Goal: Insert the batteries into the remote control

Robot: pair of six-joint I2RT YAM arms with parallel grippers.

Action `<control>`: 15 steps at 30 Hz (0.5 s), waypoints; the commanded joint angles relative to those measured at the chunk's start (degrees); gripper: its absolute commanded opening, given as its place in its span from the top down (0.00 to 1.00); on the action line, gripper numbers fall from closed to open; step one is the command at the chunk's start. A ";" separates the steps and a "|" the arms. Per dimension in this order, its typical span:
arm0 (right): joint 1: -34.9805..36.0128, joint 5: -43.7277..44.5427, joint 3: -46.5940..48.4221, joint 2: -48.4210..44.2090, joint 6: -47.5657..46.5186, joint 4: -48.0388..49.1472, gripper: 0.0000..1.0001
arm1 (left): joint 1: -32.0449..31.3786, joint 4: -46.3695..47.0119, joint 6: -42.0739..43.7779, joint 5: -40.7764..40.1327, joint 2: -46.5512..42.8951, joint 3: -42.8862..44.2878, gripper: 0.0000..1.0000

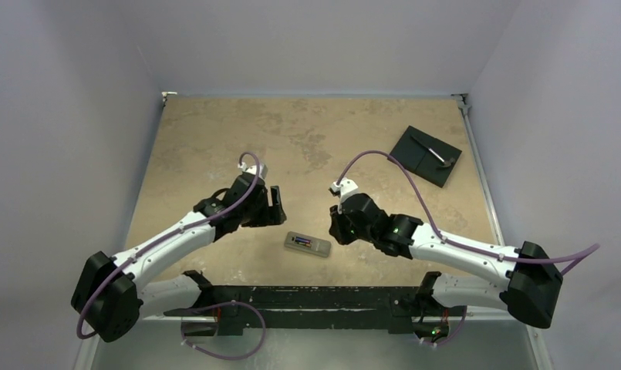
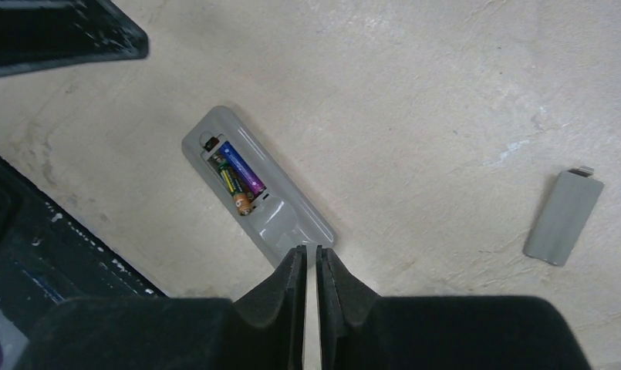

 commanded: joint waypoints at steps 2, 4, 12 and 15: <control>-0.24 -1.50 -0.33 -0.96 4.74 2.85 0.86 | 0.29 9.80 -3.64 7.54 3.01 -3.21 0.30; -0.24 -1.92 -0.22 -0.88 6.14 3.04 0.90 | 0.22 12.84 -4.69 8.72 4.43 -4.99 0.30; -0.24 -4.22 0.18 1.08 8.12 3.88 0.91 | 0.12 18.89 -6.64 10.90 9.27 -7.69 0.30; -0.24 -4.14 0.24 2.23 8.07 4.05 0.91 | 0.05 20.99 -7.17 12.61 11.02 -8.45 0.30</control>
